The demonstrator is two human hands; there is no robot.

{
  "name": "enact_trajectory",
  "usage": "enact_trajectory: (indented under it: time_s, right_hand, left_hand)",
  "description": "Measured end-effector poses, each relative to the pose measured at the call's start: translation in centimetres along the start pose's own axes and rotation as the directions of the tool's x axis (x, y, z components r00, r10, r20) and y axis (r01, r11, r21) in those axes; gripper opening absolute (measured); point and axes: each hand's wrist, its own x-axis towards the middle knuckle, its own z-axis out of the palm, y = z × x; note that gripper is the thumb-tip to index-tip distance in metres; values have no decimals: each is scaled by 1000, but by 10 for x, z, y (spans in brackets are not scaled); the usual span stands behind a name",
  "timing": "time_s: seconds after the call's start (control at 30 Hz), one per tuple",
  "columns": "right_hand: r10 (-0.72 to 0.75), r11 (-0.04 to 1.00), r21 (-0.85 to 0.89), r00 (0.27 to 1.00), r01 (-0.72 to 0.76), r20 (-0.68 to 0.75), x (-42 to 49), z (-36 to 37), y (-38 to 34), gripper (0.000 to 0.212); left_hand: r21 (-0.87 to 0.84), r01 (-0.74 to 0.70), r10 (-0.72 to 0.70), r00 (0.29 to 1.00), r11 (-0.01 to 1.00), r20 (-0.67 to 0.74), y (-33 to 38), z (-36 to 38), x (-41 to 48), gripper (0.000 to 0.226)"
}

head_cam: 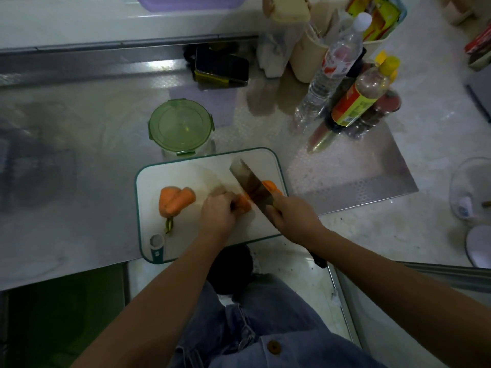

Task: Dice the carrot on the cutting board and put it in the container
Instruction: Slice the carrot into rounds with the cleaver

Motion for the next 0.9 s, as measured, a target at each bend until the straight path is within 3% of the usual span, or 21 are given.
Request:
enact_trajectory:
  time_s: [0.17,0.5,0.7,0.9]
  right_hand:
    - [-55,998,-12,998,55,13,4,-10,-11,45]
    - [5,997,-82,997,1,80,3,-1,-10,34]
    - [77,995,-73,997,-75,29,8,25,-11,43]
    - [77,996,58,997,-75,-33,14,37,-10,54]
  left_hand:
    - [9,12,-12,1000,1000,3,0,0,0,17]
    - [-44,-6,5,1000,999,-15,3,-5,-2,8]
    - [19,3,-2,1000,1000,-15,0,0,3,9]
    - [9,-31,32,999,999,-38,-2,1,0,16]
